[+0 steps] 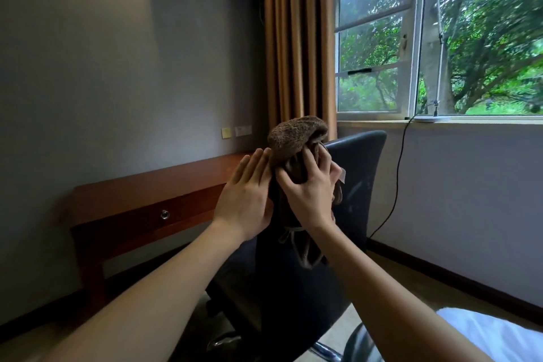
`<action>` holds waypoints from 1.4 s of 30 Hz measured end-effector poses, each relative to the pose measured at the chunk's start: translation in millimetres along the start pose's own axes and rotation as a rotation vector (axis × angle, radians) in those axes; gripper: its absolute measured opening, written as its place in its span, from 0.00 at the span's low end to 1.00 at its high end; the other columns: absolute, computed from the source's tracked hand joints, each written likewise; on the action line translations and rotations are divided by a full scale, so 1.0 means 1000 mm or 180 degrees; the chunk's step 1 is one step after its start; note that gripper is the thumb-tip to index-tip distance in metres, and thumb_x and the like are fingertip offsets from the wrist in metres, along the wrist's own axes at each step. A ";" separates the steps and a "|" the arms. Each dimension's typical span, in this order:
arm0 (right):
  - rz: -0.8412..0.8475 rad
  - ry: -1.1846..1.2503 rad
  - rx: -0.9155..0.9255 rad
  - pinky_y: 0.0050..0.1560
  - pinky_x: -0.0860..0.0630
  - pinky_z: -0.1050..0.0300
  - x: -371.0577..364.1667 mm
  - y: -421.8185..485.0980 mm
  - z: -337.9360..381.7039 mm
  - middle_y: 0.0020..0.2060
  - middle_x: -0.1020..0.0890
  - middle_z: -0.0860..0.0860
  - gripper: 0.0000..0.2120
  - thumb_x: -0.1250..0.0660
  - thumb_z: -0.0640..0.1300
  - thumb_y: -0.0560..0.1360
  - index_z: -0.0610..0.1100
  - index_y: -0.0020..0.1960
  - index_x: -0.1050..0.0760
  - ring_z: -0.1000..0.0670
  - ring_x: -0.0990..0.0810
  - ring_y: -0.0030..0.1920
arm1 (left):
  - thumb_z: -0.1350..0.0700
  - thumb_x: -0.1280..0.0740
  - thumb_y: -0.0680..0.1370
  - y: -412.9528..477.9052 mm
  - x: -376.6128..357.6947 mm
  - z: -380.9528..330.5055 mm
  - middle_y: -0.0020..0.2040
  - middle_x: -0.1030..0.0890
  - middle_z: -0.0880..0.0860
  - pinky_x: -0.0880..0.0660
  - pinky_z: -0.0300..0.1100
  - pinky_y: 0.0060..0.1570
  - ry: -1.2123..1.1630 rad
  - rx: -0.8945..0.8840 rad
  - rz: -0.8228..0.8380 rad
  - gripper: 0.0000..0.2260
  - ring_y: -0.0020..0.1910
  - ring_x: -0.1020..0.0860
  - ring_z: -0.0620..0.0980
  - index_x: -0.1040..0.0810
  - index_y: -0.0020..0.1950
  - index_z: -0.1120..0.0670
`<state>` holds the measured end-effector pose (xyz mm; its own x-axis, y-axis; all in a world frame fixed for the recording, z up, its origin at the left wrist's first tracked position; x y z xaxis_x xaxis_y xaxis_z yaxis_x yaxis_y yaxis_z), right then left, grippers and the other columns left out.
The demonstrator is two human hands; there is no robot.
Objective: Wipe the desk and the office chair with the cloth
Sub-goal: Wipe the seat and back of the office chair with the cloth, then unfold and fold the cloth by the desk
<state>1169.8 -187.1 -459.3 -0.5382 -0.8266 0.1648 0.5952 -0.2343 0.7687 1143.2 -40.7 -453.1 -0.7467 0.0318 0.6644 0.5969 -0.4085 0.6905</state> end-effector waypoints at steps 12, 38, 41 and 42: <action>0.0087 0.0080 0.0288 0.60 0.30 0.52 -0.009 0.010 0.004 0.66 0.31 0.51 0.15 0.33 0.46 0.78 0.48 0.64 0.25 0.47 0.36 0.62 | 0.52 0.36 0.78 0.000 0.012 0.001 0.77 0.34 0.59 0.54 0.46 0.78 -0.0091 0.0053 -0.0087 0.30 0.79 0.40 0.56 0.36 0.78 0.58; 0.2064 0.2835 -0.1598 0.69 0.27 0.42 -0.125 -0.103 0.070 0.61 0.18 0.46 0.11 0.42 0.49 0.85 0.55 0.64 0.25 0.46 0.20 0.63 | 0.55 0.42 0.85 -0.112 0.012 0.088 0.53 0.19 0.53 0.29 0.42 0.47 -0.2276 0.2345 0.0047 0.11 0.53 0.21 0.54 0.26 0.65 0.53; 0.2091 0.2957 -0.1973 0.68 0.25 0.44 -0.171 -0.105 0.064 0.59 0.17 0.45 0.11 0.44 0.48 0.85 0.55 0.61 0.24 0.45 0.19 0.61 | 0.55 0.41 0.85 -0.115 -0.021 0.112 0.54 0.22 0.47 0.30 0.31 0.43 -0.3131 0.2825 -0.0165 0.13 0.53 0.22 0.46 0.28 0.70 0.53; 0.2102 0.2993 -0.2171 0.66 0.24 0.45 -0.185 -0.105 0.061 0.58 0.17 0.45 0.12 0.44 0.47 0.85 0.53 0.61 0.23 0.44 0.18 0.61 | 0.55 0.41 0.85 -0.117 -0.033 0.120 0.53 0.22 0.45 0.30 0.28 0.42 -0.3410 0.2948 -0.0167 0.14 0.52 0.23 0.42 0.30 0.71 0.52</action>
<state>1170.3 22.1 -532.9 0.4131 -0.8549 -0.3138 0.9087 0.3641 0.2044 1133.1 115.2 -521.3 -0.4429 0.8650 0.2357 0.8619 0.3384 0.3777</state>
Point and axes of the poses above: each hand's wrist, its own y-axis towards the middle knuckle, its own x-axis out of the back of the hand, z = x × y, the point moved 2 cm from there along y, towards the middle knuckle
